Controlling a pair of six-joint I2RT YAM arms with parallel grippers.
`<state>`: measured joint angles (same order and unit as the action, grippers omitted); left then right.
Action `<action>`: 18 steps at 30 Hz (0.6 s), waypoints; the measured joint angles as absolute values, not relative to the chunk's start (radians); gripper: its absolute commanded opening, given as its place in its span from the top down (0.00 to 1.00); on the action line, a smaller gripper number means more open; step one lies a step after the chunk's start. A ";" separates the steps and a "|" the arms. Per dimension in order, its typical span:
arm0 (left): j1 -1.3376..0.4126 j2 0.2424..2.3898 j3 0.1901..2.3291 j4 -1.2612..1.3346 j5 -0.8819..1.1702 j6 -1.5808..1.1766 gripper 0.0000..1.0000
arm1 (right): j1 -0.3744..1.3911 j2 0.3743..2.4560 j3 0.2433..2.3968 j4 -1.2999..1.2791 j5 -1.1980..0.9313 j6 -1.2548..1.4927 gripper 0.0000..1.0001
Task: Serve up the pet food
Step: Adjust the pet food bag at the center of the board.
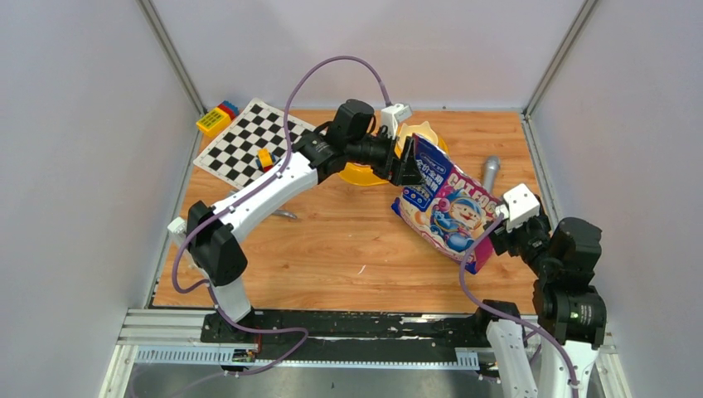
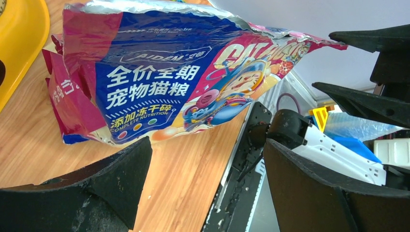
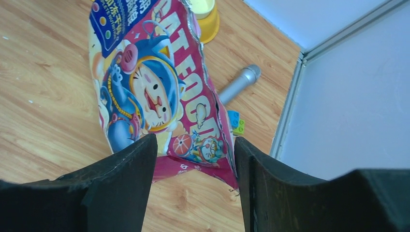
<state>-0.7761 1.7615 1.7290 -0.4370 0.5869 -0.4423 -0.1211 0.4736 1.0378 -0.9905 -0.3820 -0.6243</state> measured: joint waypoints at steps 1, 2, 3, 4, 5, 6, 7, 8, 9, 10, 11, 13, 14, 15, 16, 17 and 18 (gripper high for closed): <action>-0.776 1.761 1.728 -0.437 0.587 -0.443 0.07 | -0.121 0.473 1.034 -0.984 -0.371 -0.626 0.39; -0.776 1.761 1.727 -0.436 0.587 -0.444 0.07 | -0.121 0.474 1.031 -0.978 -0.357 -0.628 0.40; -0.776 1.760 1.726 -0.434 0.587 -0.445 0.07 | -0.121 0.478 1.030 -0.970 -0.347 -0.630 0.42; -0.776 1.760 1.725 -0.432 0.588 -0.445 0.07 | -0.121 0.483 1.030 -0.965 -0.335 -0.632 0.45; -0.776 1.758 1.724 -0.429 0.590 -0.446 0.07 | -0.121 0.490 1.029 -0.961 -0.324 -0.633 0.48; -0.776 1.757 1.723 -0.428 0.591 -0.446 0.07 | -0.121 0.498 1.028 -0.960 -0.316 -0.635 0.50; -0.776 1.756 1.723 -0.427 0.593 -0.447 0.07 | -0.121 0.506 1.028 -0.960 -0.310 -0.637 0.51; -0.776 1.756 1.723 -0.426 0.594 -0.448 0.07 | -0.121 0.517 1.027 -0.960 -0.302 -0.639 0.55; -0.776 1.756 1.723 -0.425 0.594 -0.448 0.07 | -0.121 0.529 1.026 -0.958 -0.294 -0.640 0.62; -0.776 1.756 1.723 -0.426 0.595 -0.448 0.07 | -0.121 0.538 1.020 -0.954 -0.286 -0.642 0.71; -0.776 1.756 1.723 -0.426 0.595 -0.448 0.07 | -0.121 0.547 1.013 -0.952 -0.282 -0.647 0.88; -0.776 1.755 1.723 -0.425 0.596 -0.449 0.07 | -0.121 0.564 1.005 -0.951 -0.273 -0.653 1.00; -0.776 1.755 1.723 -0.425 0.597 -0.450 0.07 | -0.124 0.570 1.005 -0.949 -0.272 -0.657 1.00; -0.776 1.755 1.723 -0.426 0.599 -0.451 0.07 | -0.127 0.574 1.007 -0.952 -0.278 -0.654 1.00; -0.776 1.755 1.723 -0.426 0.601 -0.452 0.07 | -0.128 0.577 1.011 -0.957 -0.289 -0.653 1.00; -0.776 1.755 1.723 -0.426 0.602 -0.453 0.07 | -0.130 0.584 1.025 -0.974 -0.307 -0.650 1.00; -0.776 1.755 1.723 -0.426 0.603 -0.456 0.07 | -0.131 0.591 1.039 -0.991 -0.327 -0.646 1.00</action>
